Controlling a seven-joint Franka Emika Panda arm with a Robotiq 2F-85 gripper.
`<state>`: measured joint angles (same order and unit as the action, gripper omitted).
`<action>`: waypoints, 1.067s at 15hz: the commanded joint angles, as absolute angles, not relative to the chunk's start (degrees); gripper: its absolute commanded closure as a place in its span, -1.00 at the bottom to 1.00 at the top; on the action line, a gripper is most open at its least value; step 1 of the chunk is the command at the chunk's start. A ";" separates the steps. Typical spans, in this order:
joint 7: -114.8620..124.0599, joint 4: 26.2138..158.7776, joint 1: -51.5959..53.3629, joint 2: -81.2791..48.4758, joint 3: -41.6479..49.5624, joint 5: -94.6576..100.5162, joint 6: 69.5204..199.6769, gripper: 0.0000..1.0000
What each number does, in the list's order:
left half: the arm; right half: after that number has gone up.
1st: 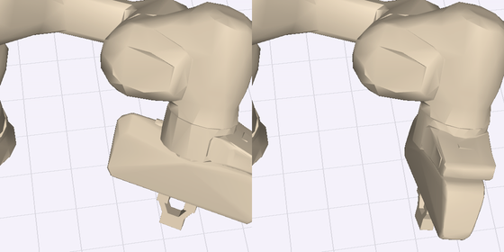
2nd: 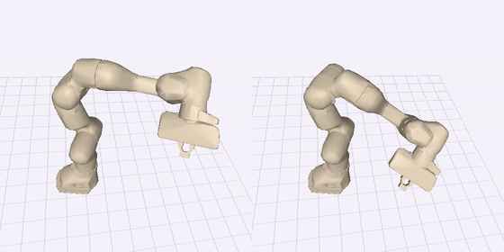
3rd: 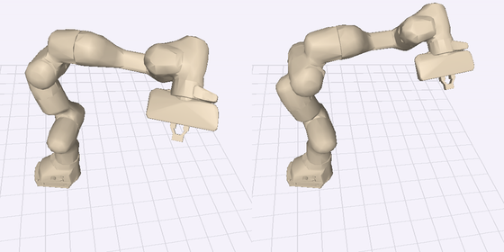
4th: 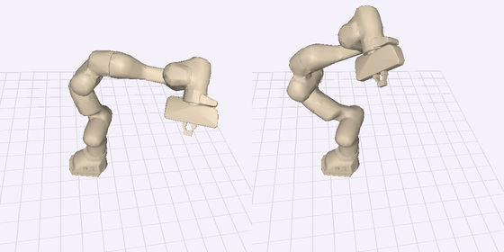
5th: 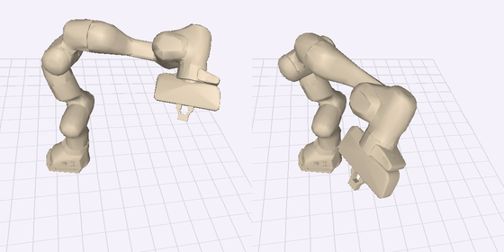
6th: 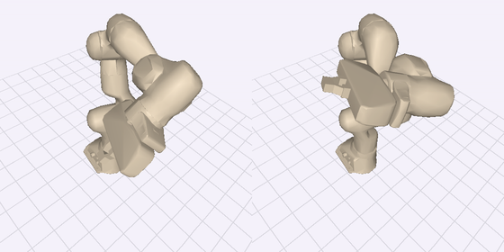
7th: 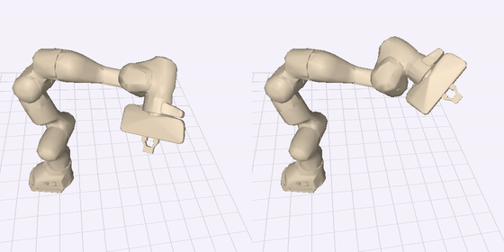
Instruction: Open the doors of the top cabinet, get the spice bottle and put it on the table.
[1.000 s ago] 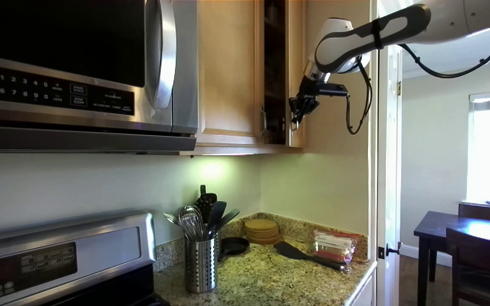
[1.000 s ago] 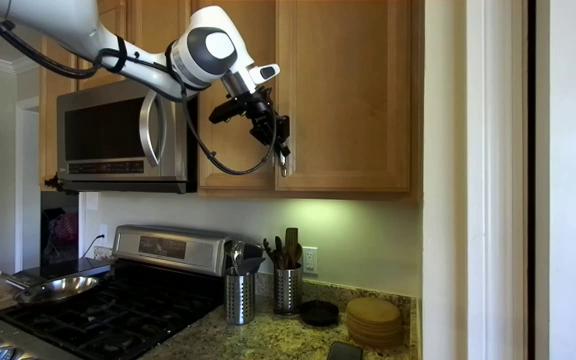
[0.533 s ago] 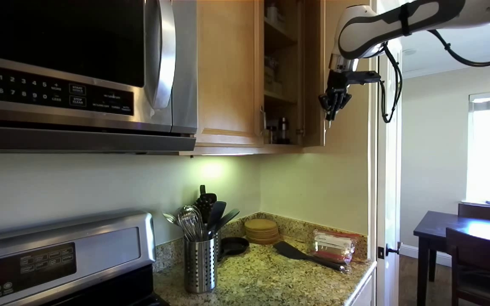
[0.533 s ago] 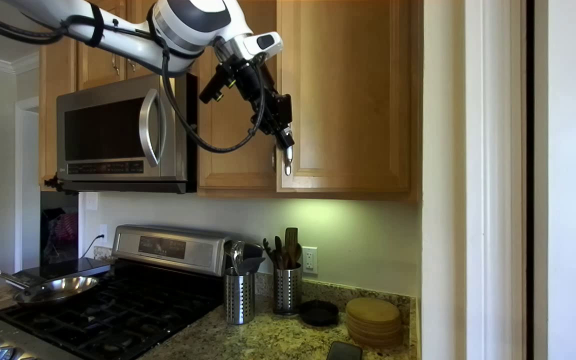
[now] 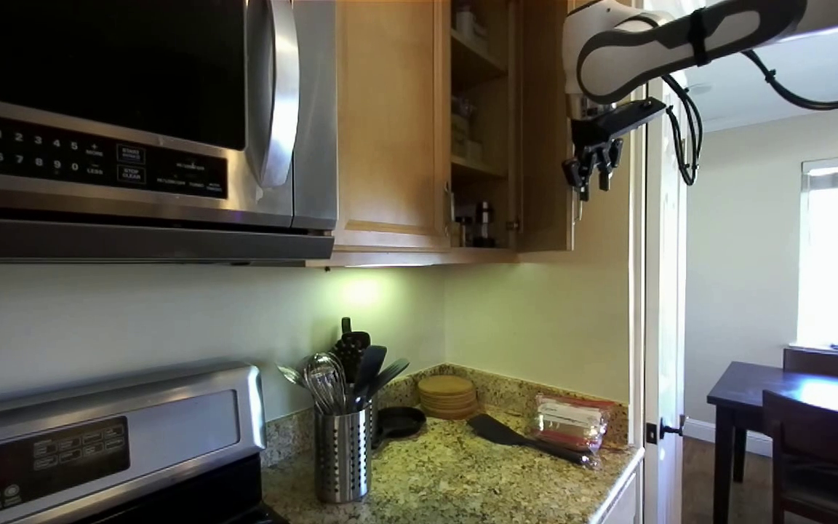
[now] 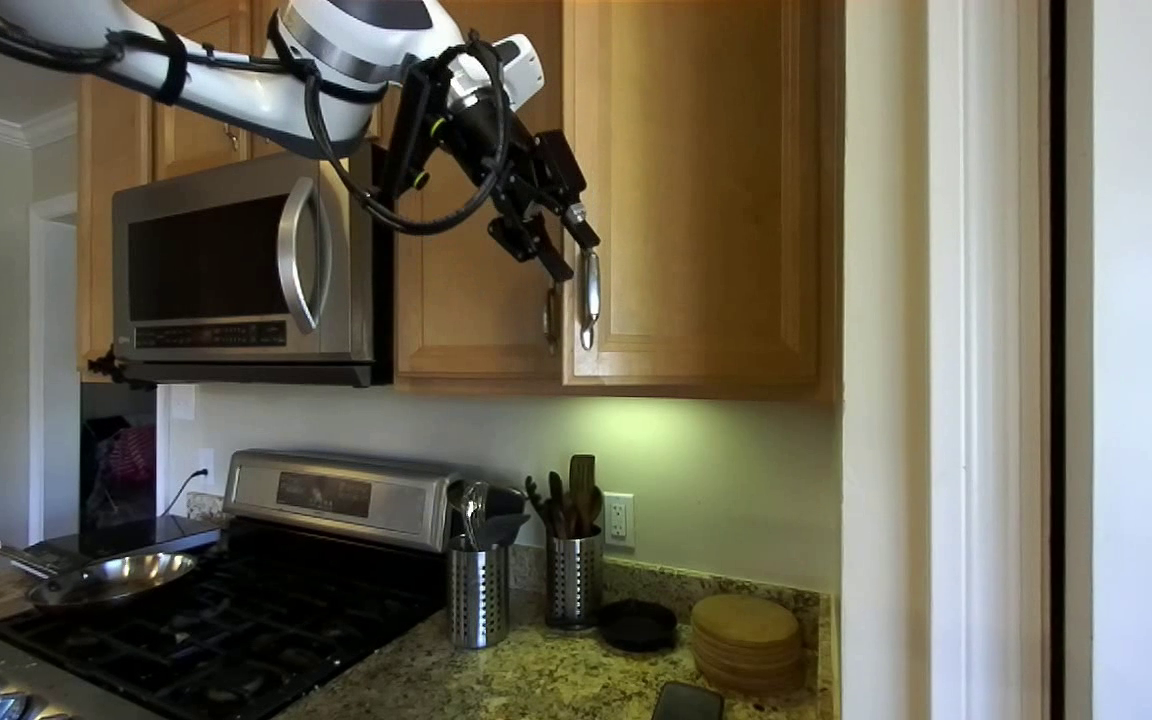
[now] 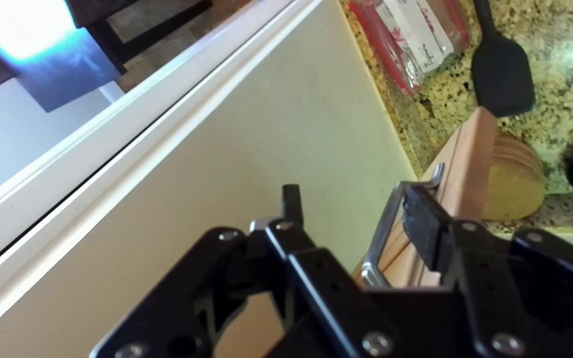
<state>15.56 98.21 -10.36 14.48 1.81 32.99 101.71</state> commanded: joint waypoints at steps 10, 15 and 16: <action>9.13 93.86 -1.52 9.29 -5.30 35.82 78.35 -1.00; 10.57 91.83 -0.35 7.81 -4.72 34.80 84.87 -1.00; 11.26 91.93 -0.60 7.38 -4.35 35.15 87.49 -1.00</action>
<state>9.43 93.52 -0.94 9.37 -5.69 35.05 83.26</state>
